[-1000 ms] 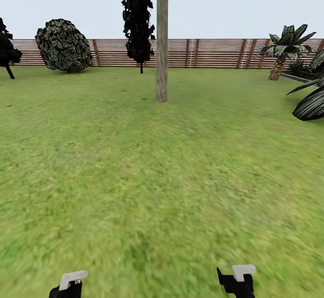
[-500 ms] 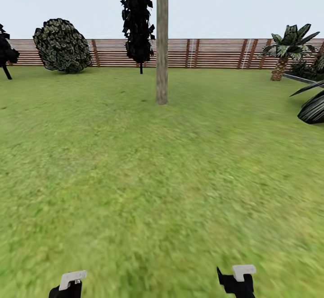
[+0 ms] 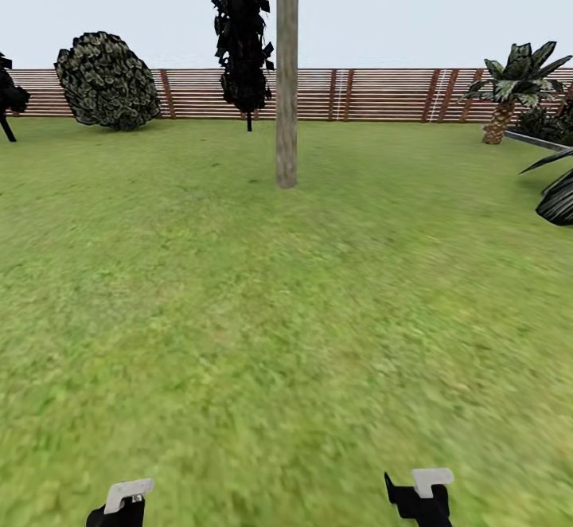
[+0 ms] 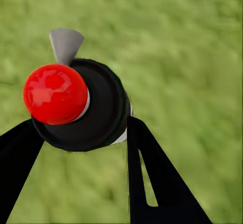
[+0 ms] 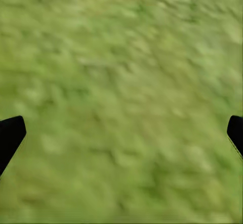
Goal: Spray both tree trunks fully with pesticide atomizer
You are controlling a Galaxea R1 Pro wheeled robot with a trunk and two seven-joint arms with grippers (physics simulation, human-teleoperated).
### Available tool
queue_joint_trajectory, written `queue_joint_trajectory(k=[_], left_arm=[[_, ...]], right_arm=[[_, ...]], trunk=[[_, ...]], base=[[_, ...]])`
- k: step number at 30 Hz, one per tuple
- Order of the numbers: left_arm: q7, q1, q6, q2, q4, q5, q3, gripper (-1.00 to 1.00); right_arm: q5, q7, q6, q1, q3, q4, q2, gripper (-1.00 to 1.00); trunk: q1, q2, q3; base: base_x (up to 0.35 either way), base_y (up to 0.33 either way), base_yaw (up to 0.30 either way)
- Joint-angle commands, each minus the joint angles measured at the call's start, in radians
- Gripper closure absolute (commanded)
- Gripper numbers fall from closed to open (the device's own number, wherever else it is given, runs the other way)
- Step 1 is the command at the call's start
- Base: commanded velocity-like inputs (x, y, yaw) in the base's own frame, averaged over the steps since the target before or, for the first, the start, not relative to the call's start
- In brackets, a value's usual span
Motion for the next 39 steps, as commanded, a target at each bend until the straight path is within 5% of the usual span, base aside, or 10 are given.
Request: queue_joint_trajectory(k=[1,39], left_arm=[[0.001,-0.001,-0.003,0.0,0.001,0.002,0.0,1.0],[0.001,-0.001,-0.003,0.0,0.001,0.002,0.0,1.0]], right_arm=[[0.002,0.0,-0.003,-0.001,0.0,0.001,0.0,-1.0],[0.002,-0.002,-0.003,-0.001,0.0,0.001,-0.002,-1.0]], trunk=[[0.0,0.0,-0.001],[0.0,0.0,-0.001]], base=[[0.339,0.0,0.0],[0.339,0.0,0.0]])
